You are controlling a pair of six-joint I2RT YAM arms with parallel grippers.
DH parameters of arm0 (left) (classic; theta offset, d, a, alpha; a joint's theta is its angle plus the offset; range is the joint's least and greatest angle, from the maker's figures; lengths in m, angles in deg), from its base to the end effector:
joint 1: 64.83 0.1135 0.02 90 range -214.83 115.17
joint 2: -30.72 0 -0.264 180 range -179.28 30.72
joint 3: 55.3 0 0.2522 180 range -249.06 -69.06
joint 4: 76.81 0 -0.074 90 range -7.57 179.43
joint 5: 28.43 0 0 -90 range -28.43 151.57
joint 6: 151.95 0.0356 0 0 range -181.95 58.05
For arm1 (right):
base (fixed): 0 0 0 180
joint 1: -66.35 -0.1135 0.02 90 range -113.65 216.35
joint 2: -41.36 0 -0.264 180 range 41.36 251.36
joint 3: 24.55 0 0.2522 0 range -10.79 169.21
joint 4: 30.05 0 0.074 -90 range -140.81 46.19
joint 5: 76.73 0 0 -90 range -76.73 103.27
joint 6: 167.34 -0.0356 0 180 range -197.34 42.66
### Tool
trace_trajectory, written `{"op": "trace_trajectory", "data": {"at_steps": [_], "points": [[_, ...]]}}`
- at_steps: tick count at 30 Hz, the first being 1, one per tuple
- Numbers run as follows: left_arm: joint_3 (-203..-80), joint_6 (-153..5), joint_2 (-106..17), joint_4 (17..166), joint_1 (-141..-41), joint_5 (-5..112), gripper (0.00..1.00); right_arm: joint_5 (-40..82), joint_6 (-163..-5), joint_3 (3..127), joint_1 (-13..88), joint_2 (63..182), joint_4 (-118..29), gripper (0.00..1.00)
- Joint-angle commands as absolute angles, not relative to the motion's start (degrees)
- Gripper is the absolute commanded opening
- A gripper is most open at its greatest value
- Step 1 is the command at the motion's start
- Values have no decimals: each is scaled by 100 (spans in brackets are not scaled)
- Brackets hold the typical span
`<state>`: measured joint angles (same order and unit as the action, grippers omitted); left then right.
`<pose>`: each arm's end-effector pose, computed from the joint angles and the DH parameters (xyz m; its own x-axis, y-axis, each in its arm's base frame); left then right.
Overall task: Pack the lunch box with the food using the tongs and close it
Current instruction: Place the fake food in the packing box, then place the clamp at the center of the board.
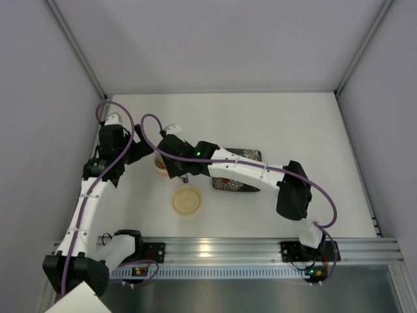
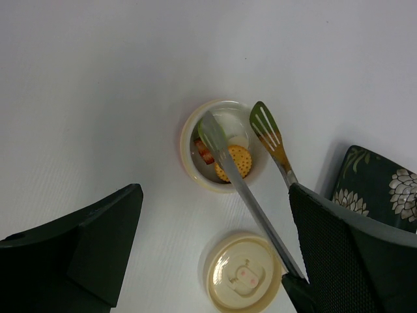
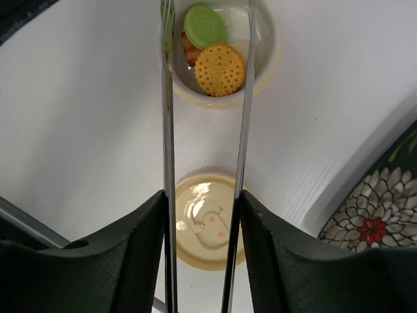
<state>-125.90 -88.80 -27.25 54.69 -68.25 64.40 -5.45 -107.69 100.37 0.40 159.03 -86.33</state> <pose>0.2146 -0.0111 0.3283 -0.5307 -0.4202 -0.7361 -0.2466 0.9074 -0.3402 0.1993 0.4185 0.2978 -0.6592 -0.3029 -0.6883 -0.5169 0.8473 0.1222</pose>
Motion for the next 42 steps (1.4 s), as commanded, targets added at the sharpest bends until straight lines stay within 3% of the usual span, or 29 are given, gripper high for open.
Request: {"op": "trace_trajectory", "data": {"at_steps": [1, 9, 18, 27, 42], "points": [[-12566, -8814, -2597, 5656, -6791, 6474, 99, -966, -10705, 9873, 43, 15080, -8591, 47], [-12566, -8806, -2588, 5674, -6791, 6439, 99, -906, -10871, 7785, 1158, 13228, -8073, 47], [-12557, -8806, -2605, 5674, -6791, 6421, 99, -651, -11003, 5832, 3775, 12029, -7554, 48], [-12557, -8806, -2614, 5674, -6791, 6403, 99, -203, -11100, 4705, 5193, 12379, -6667, 50], [-12548, -8814, -2649, 5682, -6791, 6404, 99, 246, -11171, 4046, 5510, 13549, -5831, 60]]}}
